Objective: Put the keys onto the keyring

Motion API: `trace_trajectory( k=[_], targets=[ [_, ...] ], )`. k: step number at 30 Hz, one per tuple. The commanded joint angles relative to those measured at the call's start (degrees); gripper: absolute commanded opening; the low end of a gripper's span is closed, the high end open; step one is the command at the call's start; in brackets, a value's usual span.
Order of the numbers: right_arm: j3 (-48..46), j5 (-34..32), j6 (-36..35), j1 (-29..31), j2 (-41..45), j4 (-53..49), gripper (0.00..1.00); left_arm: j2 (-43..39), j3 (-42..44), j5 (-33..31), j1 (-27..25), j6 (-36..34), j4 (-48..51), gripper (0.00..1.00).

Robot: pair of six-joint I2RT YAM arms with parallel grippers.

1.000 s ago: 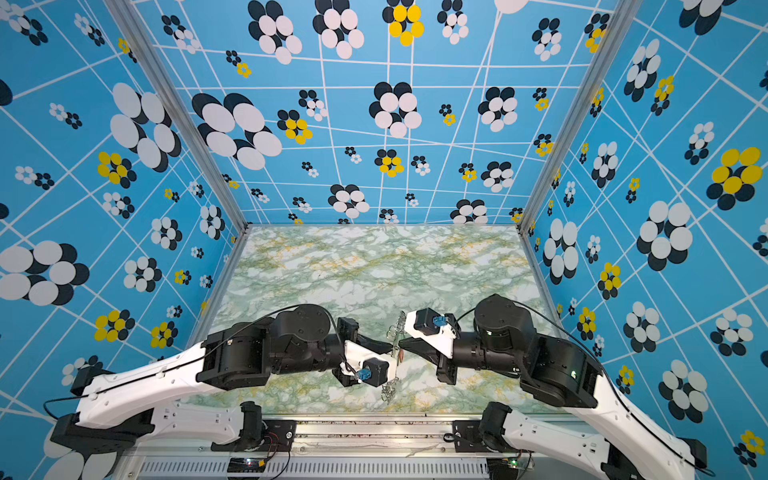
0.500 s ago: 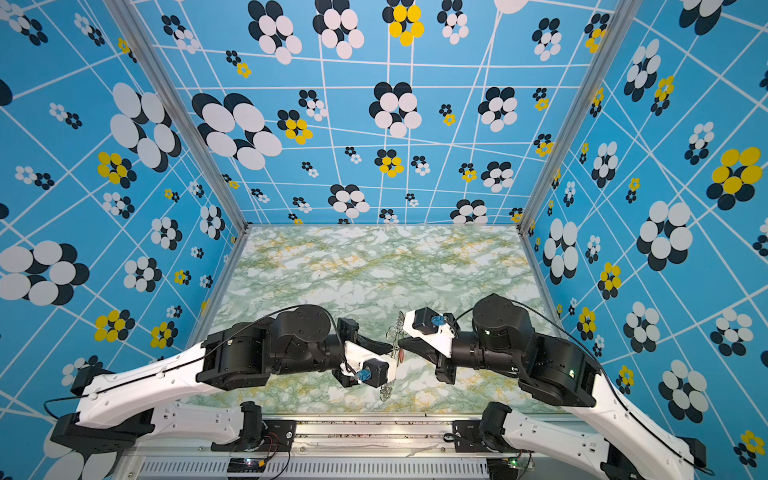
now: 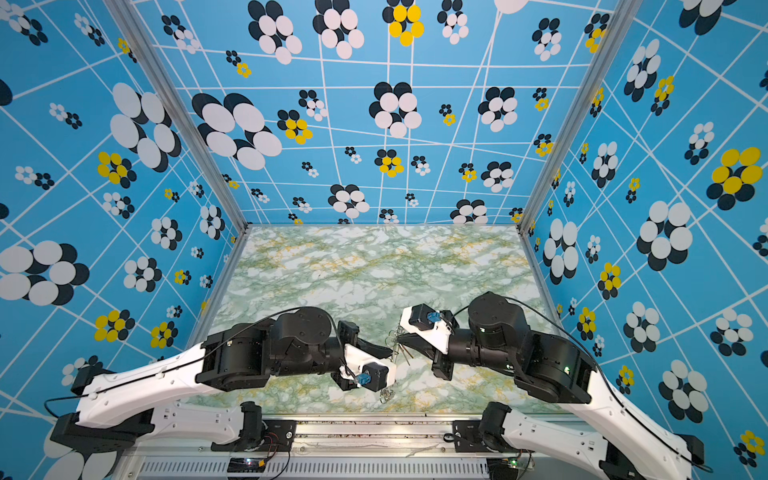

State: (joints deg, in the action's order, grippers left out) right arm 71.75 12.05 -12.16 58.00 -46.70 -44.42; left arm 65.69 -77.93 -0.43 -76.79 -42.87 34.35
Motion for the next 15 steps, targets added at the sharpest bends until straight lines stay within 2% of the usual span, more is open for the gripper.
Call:
trace_trajectory(
  k=[1,5,8,15],
  targets=[
    [1.4,-1.7,0.7,0.0,-0.6,-0.5,0.00,-1.9,-2.8,1.7,-0.4,0.6,-2.4,0.00],
    [1.2,-2.2,0.7,0.0,-0.4,-0.7,0.00,-2.0,-2.7,1.2,-0.4,0.7,-2.2,0.00],
    [-0.1,-6.7,1.3,0.0,0.1,-2.6,0.00,-2.7,-0.9,-1.1,-0.4,2.9,-1.1,0.00],
    [-7.7,-14.6,10.2,0.0,4.6,-3.2,0.00,-9.1,8.3,-9.4,0.7,9.0,-0.7,0.00]
  ],
)
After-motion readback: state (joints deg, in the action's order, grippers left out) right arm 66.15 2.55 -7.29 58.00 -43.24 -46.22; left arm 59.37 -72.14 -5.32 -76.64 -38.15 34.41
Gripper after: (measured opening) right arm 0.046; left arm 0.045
